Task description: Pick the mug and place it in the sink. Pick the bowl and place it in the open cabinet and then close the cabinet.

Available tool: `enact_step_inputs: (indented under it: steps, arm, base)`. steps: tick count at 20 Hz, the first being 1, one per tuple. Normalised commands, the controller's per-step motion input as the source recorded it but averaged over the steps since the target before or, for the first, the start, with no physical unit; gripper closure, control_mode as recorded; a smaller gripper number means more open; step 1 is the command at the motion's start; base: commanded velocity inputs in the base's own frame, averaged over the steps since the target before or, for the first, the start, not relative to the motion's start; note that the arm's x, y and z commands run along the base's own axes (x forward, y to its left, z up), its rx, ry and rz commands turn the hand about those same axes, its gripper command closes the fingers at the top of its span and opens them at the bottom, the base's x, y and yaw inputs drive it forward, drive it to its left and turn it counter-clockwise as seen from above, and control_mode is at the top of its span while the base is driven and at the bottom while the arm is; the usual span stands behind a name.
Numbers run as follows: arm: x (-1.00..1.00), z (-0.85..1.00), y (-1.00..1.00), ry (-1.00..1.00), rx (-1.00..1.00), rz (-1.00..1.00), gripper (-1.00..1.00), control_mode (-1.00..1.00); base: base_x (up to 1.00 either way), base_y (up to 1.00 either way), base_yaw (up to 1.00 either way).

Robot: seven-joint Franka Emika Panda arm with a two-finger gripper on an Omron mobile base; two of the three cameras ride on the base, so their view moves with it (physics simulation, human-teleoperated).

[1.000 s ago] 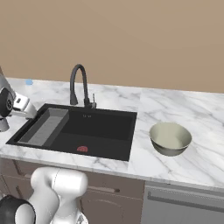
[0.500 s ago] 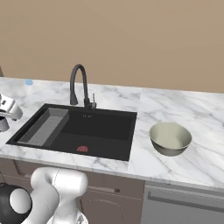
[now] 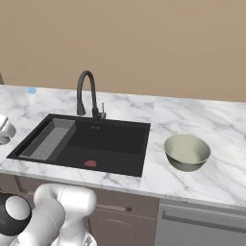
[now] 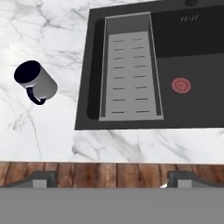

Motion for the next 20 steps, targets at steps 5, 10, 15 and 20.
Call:
enact_step_inputs:
  steps: [5, 10, 15, 20]
  arm:
    - [0.08, -0.33, 0.26, 0.10, 0.08, 0.00, -1.00, -1.00]
    - [0.19, -0.16, 0.33, 0.05, 0.07, 0.00, -1.00, -1.00]
    - [0.19, -0.08, 0.39, 0.00, 0.00, 0.00, -1.00, -1.00]
    - [0.18, -0.03, 0.43, 0.00, -0.02, 0.00, -1.00, -1.00]
  base:
    - [0.00, 0.00, 0.00]
    - [0.00, 0.00, 0.00]
    - [0.00, 0.00, 0.00]
    - [0.00, 0.00, 0.00]
